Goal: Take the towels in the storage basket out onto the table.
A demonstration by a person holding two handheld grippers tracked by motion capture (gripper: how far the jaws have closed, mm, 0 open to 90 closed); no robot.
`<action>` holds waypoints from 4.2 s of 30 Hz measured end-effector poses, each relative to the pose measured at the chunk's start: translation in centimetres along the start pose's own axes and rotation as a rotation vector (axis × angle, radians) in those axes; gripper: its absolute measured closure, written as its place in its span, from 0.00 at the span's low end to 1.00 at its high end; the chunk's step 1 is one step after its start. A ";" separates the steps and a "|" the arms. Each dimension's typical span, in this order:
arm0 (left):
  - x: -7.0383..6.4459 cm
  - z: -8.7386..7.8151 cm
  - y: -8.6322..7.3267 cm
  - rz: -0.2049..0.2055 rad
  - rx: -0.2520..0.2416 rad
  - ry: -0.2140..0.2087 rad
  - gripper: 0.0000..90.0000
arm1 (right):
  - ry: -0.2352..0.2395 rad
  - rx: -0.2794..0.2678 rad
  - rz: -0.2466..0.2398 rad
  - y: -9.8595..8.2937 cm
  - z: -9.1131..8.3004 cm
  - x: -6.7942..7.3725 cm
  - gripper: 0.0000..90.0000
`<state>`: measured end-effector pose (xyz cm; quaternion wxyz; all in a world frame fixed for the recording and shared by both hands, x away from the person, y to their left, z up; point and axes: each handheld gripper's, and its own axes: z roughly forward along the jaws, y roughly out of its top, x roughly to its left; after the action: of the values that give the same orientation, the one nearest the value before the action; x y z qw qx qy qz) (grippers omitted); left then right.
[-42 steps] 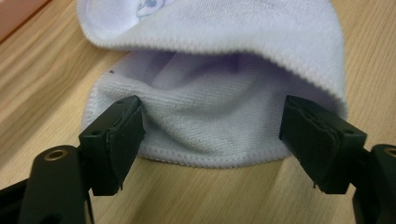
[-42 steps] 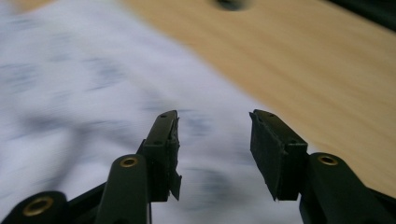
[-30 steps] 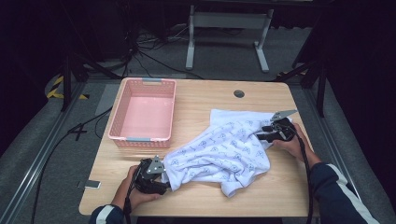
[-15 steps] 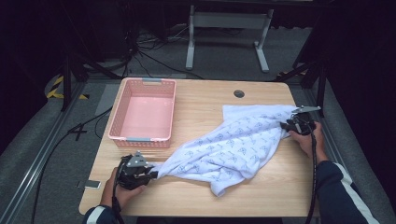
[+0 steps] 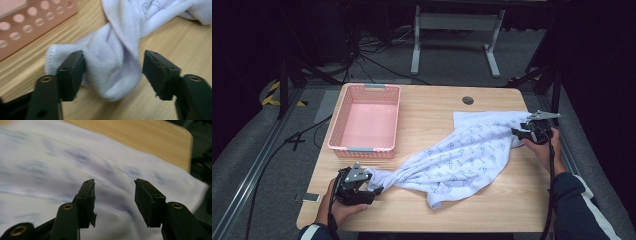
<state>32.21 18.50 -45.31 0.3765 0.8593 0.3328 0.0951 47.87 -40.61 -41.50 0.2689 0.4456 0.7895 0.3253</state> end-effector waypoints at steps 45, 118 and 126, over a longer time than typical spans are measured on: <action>1.4 1.4 3.4 -0.102 -0.150 -0.011 0.82 | 0.541 -0.256 -0.228 1.9 -4.4 16.2 0.92; -5.0 4.1 8.0 0.255 -0.066 -0.130 0.54 | 0.822 -0.046 -0.535 -5.6 -12.5 18.7 0.91; -5.1 7.1 8.5 0.297 0.023 -0.159 0.50 | 0.898 0.070 -0.605 -8.3 -13.5 20.1 0.76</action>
<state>35.53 6.92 -43.80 0.3735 0.9082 0.1722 0.0777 24.63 -29.91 -41.81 -0.0281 0.0243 0.9302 0.3652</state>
